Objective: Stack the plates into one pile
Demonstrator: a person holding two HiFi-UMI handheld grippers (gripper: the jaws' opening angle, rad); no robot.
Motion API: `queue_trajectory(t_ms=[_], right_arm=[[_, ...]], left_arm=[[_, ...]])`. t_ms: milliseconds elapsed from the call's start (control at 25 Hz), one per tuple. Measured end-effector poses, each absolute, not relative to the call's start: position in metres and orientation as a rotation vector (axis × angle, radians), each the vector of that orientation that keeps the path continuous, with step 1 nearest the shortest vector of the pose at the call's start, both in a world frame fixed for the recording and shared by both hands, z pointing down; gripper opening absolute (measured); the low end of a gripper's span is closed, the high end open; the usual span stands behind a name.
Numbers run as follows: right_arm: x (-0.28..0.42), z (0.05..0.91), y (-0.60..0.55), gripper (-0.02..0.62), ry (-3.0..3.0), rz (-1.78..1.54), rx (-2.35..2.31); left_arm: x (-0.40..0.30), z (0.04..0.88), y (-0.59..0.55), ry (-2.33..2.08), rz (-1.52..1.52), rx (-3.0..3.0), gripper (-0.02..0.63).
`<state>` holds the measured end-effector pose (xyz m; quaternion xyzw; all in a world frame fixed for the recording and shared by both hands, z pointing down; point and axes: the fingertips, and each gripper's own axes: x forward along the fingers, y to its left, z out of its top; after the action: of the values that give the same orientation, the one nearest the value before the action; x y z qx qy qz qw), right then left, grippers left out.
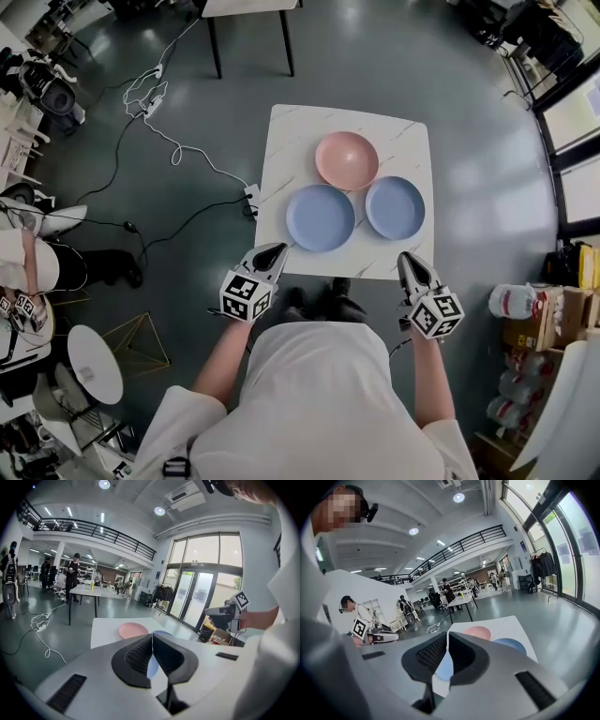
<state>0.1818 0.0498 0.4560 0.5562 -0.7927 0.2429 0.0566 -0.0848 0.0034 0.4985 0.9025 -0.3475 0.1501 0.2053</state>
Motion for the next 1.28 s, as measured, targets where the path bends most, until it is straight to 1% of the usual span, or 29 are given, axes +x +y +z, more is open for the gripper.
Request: queue_trajectory(t_ms=[400, 880, 1280], right_arm=[[0.224, 0.497, 0.003, 0.029, -2.427, 0.787, 1.495], [0.247, 0.593, -0.04, 0.031, -2.352, 0.963, 1.257], [0.316, 0.675, -0.057, 0.031, -2.179, 1.136, 1.325]], left_arm=[[-0.046, 0.506, -0.029, -1.124, 0.386, 2.425, 0.014], [-0.016, 0.541, -0.05, -1.218, 0.415, 2.309, 0.014], [0.008, 0.569, -0.057, -1.235, 0.473, 2.253, 0.014]])
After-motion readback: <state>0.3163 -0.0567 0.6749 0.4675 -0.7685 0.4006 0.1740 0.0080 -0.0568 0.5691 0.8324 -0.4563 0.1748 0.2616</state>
